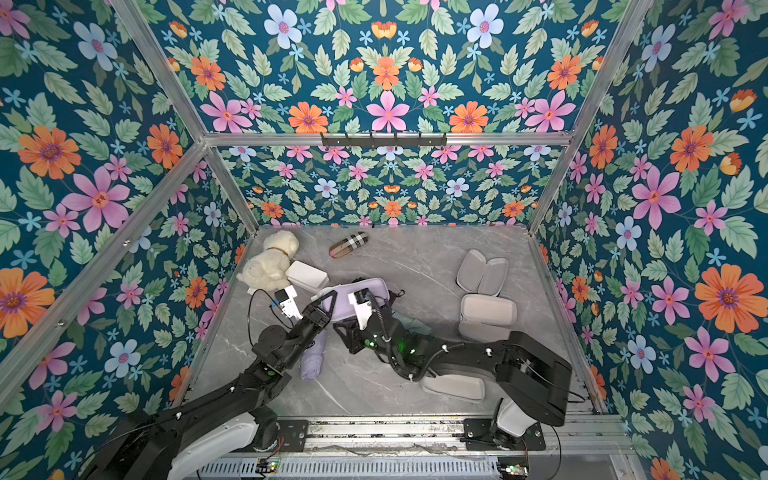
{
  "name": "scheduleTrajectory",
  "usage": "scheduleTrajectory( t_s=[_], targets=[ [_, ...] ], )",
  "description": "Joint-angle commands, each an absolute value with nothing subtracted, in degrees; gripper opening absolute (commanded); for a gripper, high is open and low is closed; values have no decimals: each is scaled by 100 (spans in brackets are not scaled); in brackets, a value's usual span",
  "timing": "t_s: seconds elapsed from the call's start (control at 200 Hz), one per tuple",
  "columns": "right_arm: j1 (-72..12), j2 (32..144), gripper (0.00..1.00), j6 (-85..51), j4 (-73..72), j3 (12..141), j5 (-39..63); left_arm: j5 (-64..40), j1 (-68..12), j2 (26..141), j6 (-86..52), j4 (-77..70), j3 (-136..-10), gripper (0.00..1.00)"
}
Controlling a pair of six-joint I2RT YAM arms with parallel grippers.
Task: Put umbrellas into zippered umbrella sleeves
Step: Zip the zipper on the umbrella sleeve, then adjust the umbrella sleeve.
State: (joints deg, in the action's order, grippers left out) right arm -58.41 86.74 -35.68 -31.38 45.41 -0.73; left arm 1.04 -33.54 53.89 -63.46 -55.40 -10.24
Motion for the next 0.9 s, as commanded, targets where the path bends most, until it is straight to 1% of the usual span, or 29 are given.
scheduleTrajectory(
  t_s=[0.0, 0.055, 0.095, 0.205, 0.28, 0.325, 0.405, 0.565, 0.635, 0.72, 0.79, 0.815, 0.84, 0.895],
  targets=[
    [-5407, 8210, 64, -5180, -3188, 4027, 467, 707, -3374, 5246, -6507, -5868, -958, 0],
    [-5255, 8014, 82, -5594, -3493, 3798, 592, 738, -3430, 5288, -6530, -5920, -991, 0],
    [-5198, 7939, 89, -5787, -3631, 3762, 669, 792, -3511, 5361, -6539, -5985, -1006, 0],
    [-5141, 8017, 91, -6098, -4104, 3844, 773, 919, -3716, 5581, -6617, -6219, -1011, 0],
    [-5123, 8271, 90, -6316, -4460, 3925, 771, 1052, -3884, 5676, -6688, -6391, -1011, 0],
    [-5109, 8489, 88, -6453, -4831, 3942, 723, 1127, -4006, 5727, -6687, -6475, -1043, 0],
    [-5106, 8880, 81, -6620, -5566, 4053, 706, 1227, -4240, 5780, -6667, -6449, -1137, 0],
    [-5084, 9125, 66, -6672, -5762, 4231, 591, 1248, -4463, 5730, -6691, -6252, -1108, 5],
    [-5011, 9153, 52, -6671, -5937, 4146, 514, 1143, -4461, 5597, -6684, -5962, -1099, 9],
    [-4859, 9193, 33, -6693, -6078, 4060, 625, 888, -4458, 5424, -6609, -5599, -1090, 20],
    [-4722, 9185, 21, -6689, -6142, 3971, 808, 659, -4439, 5220, -6458, -5245, -1102, 32],
    [-4661, 9164, 19, -6684, -6139, 3942, 891, 569, -4428, 5141, -6376, -5077, -1131, 37],
    [-4603, 9131, 18, -6661, -6113, 3908, 984, 429, -4396, 5073, -6299, -4860, -1185, 46],
    [-4451, 9001, 15, -6552, -5938, 3838, 1258, 2, -4278, 4935, -6024, -4306, -1390, 60]
  ],
)
